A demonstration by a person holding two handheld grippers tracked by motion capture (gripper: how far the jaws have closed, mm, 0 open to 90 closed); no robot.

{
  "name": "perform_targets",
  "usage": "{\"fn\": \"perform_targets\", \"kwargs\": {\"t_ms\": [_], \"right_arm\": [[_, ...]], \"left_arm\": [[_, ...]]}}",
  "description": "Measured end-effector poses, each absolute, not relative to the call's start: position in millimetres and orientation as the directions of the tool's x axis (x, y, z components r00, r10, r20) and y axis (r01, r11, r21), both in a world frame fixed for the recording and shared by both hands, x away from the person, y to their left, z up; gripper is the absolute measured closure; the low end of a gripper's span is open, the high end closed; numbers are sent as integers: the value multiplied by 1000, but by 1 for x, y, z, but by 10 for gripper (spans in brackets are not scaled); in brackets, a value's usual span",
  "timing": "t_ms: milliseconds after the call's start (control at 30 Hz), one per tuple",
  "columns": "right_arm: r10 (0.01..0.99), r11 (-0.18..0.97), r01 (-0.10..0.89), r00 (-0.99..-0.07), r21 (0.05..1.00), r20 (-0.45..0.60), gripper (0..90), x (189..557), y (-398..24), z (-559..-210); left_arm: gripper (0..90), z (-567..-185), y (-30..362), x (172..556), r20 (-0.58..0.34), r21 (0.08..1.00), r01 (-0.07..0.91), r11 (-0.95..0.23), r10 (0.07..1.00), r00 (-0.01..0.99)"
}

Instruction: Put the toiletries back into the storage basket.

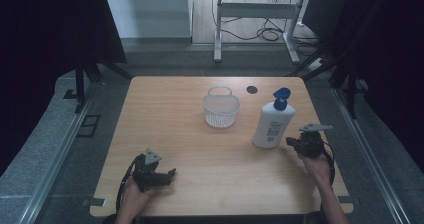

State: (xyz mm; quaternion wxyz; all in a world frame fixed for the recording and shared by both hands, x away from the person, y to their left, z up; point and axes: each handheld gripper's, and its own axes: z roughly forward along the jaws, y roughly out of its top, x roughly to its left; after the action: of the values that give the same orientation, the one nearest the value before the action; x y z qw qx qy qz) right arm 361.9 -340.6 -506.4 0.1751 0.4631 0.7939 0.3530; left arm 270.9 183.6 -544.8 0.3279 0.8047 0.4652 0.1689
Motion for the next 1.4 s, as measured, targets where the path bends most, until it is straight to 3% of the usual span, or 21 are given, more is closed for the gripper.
{"fn": "perform_targets", "kwargs": {"t_ms": [900, 1400], "right_arm": [[869, 316, 620, -493, 718, 42, 896, 393, -337, -528], [844, 332, 596, -533, 731, 52, 896, 404, -330, -533]], "left_arm": [[101, -545, 184, 271, -31, 685, 636, -355, 858, 513], [102, -545, 184, 271, -30, 684, 636, -357, 858, 513]]}}
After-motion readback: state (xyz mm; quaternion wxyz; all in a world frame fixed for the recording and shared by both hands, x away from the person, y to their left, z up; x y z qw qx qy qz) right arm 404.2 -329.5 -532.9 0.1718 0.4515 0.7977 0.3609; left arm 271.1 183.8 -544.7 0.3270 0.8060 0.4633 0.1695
